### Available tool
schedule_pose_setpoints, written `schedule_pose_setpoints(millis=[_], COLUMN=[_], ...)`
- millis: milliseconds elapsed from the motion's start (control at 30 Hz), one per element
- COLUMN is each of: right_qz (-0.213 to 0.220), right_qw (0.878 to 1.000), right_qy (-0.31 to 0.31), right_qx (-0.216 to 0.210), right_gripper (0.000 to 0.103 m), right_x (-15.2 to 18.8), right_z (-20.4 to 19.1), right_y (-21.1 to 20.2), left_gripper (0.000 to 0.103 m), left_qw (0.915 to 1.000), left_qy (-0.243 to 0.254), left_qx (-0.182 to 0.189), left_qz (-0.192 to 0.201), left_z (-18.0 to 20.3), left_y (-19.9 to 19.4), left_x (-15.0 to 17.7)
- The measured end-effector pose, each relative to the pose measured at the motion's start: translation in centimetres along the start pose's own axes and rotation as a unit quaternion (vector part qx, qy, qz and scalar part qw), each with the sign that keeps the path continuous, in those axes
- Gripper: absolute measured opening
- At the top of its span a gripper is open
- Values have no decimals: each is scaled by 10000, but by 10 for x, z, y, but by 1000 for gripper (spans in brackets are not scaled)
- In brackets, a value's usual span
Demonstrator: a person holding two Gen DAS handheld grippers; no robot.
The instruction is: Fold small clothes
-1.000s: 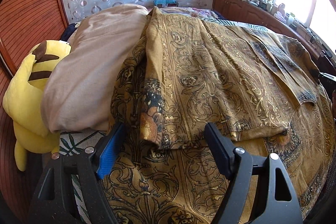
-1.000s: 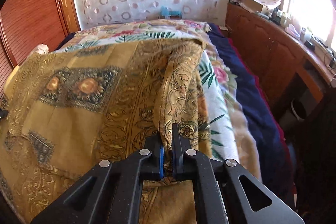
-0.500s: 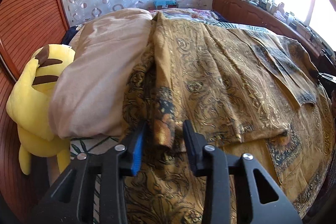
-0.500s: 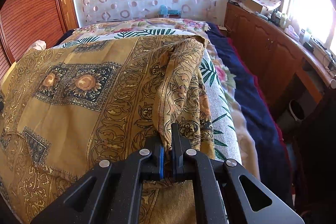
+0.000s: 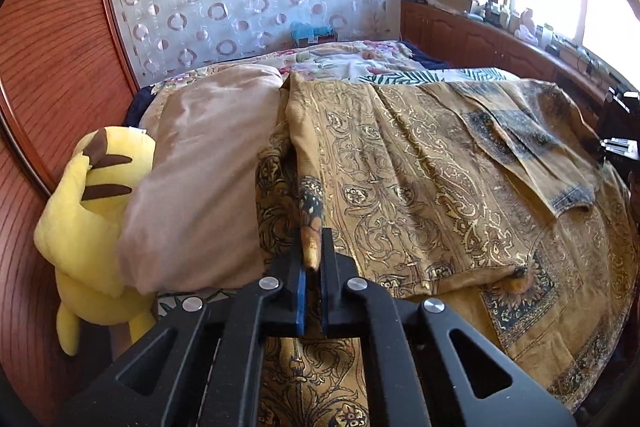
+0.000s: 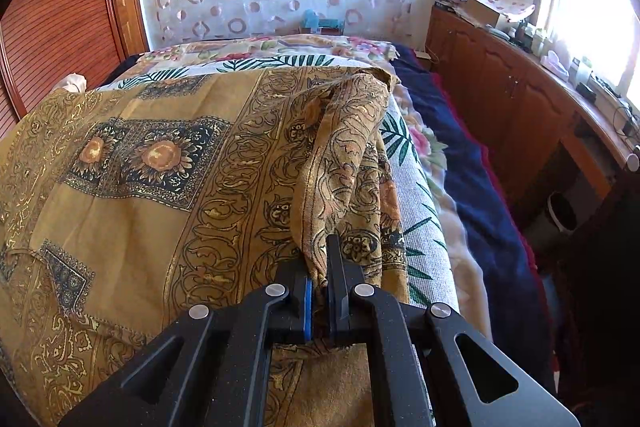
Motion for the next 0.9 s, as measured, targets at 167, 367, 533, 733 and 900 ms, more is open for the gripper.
schedule_pose_setpoints(millis=[167,367,533,733,900], right_qz=[-1,-1,0,2,5], right_qw=[10000,10000,10000,10000,9987], right_qy=[-24,-31,-28,-21,287], right_qx=[18,25,23,13,-429], right_gripper=[5,5,5,5,4], right_x=[0,0,0,0,-3], right_z=[0,0,1,0,-1], right_y=[0,1,1,1,-4], left_gripper=[6,6,6,5,2], left_qw=[9999,9998,9995,9990,9993], left_qy=[63,9,70,-14,-312], left_qx=[-30,210,38,88,181], left_qz=[-112,-70,-298,-449,32], left_z=[3,14,10,2,-6], left_y=[2,-8,9,27,0], left_x=[4,9,10,13,-4])
Point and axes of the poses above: each gripper's, at about its wrist camera, not at the fingertips, and y roughly the way its jaws point, z to its right, x to its underside, the point moved 9 cm from there along y, roughly the way its jaws point, and after that the axes turned 1 degree about z, right-handed, at the moved point
